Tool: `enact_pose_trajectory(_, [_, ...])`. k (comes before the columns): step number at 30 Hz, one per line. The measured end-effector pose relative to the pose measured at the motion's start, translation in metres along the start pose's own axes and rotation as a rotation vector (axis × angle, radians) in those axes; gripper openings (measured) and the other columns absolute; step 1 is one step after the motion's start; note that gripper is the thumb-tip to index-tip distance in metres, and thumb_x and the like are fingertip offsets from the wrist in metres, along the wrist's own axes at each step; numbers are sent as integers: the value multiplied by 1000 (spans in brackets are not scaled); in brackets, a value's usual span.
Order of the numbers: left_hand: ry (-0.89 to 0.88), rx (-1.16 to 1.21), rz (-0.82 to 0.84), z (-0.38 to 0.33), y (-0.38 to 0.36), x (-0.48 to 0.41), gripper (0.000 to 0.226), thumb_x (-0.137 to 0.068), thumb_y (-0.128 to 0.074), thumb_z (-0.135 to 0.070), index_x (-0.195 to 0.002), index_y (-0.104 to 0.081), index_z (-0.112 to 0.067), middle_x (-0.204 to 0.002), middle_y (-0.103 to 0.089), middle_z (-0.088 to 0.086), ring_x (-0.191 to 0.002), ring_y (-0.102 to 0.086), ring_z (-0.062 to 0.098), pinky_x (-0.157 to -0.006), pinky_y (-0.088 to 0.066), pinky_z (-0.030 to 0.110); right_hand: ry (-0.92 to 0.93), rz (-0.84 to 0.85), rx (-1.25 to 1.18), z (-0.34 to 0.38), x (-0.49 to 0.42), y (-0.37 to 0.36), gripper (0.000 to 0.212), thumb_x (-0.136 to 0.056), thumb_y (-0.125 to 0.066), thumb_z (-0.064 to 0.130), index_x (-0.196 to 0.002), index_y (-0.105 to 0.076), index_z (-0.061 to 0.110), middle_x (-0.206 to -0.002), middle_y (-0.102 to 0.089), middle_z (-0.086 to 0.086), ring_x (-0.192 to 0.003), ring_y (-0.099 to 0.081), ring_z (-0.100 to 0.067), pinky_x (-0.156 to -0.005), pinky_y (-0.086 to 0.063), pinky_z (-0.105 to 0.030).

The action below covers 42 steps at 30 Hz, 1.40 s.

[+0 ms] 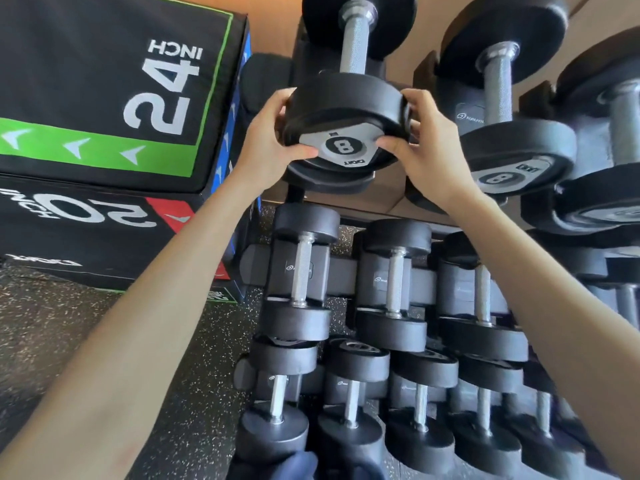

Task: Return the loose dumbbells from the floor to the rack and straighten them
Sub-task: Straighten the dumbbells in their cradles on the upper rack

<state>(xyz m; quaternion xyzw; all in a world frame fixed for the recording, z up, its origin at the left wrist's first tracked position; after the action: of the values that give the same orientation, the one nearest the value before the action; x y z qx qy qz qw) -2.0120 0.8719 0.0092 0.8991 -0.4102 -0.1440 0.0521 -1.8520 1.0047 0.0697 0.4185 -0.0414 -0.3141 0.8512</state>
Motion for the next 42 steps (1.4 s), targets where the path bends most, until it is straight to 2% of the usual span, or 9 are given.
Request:
enact_pose_trajectory(5, [-100,-352,40,-33,13,-5,76,-65,-81,-10,-132,-48,-12,-118,-57,5,-105,-51,17,-94,-41,27,-86,-43,-272,-13,12,-15,48,-83,-63,10,-124,-38,1,-116,-57,-10,-104,-59,-14,-93,-49,-30])
enact_pose_trajectory(10, [-215,-665,112,-58,17,-10,75,-69,-80,-19,-135,-46,-27,-101,-50,1,-97,-51,21,-86,-40,31,-107,-56,-393,-27,16,-35,48,-87,-56,4,-127,-31,-3,-113,-53,-3,-102,-56,5,-89,-46,-19])
enact_pose_trajectory(16, [-154,-430,3,-40,23,0,63,-71,-79,-21,-128,-52,-13,-114,-57,3,-100,-49,6,-85,-38,5,-129,-54,-430,-28,14,-39,54,-86,-63,11,-130,-33,5,-124,-53,-9,-108,-58,-9,-89,-47,-21])
enact_pose_trajectory(22, [11,-265,-51,-17,16,10,53,-75,-77,-18,-121,-50,-9,-106,-60,-6,-90,-57,3,-76,-43,4,-92,-97,-330,-21,14,-33,63,-81,-70,22,-131,-36,7,-128,-53,-7,-113,-54,-14,-93,-48,-26])
enact_pose_trajectory(25, [131,-174,-18,-1,12,11,56,-77,-75,-14,-123,-44,-7,-109,-59,-6,-92,-59,-5,-89,-48,14,27,-147,-247,-6,14,-20,63,-82,-69,24,-135,-38,7,-128,-49,-3,-117,-50,-14,-96,-46,-31])
enact_pose_trajectory(31, [146,-105,11,9,8,10,43,-80,-71,-7,-110,-41,-15,-101,-59,-11,-99,-60,6,-98,-46,32,157,-123,49,18,4,-7,50,-85,-59,26,-131,-44,11,-119,-51,2,-112,-48,-15,-93,-44,-43])
enact_pose_trajectory(34, [101,-293,19,-4,9,5,45,-81,-71,-14,-115,-43,-8,-101,-59,-4,-102,-59,23,-92,-46,40,98,-192,-24,9,7,-10,46,-83,-59,21,-126,-46,11,-121,-53,-3,-109,-51,-17,-93,-44,-40])
enact_pose_trajectory(37, [28,-528,44,-28,8,2,49,-82,-71,-24,-119,-44,-6,-108,-60,5,-98,-53,24,-77,-38,31,18,-227,-271,-12,11,-12,45,-83,-59,14,-124,-44,6,-116,-55,-4,-104,-56,-16,-91,-48,-34])
enact_pose_trajectory(42, [-248,-964,98,-80,13,-6,55,-80,-70,-41,-115,-48,-5,-113,-58,15,-104,-52,32,-82,-38,40,-61,-125,-508,-30,21,-43,43,-91,-51,4,-128,-31,-5,-115,-51,-12,-101,-55,2,-92,-44,-22])
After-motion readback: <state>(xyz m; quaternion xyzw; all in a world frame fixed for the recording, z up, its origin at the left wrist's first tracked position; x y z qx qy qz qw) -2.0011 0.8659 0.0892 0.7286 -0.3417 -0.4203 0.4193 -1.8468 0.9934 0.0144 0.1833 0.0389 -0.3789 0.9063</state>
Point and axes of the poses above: each hand's wrist, its own x-axis away from the middle knuckle, its own y-axis out of the back of the hand, z = x × y, the point moved 5 cm from there along -x, towards the middle knuckle
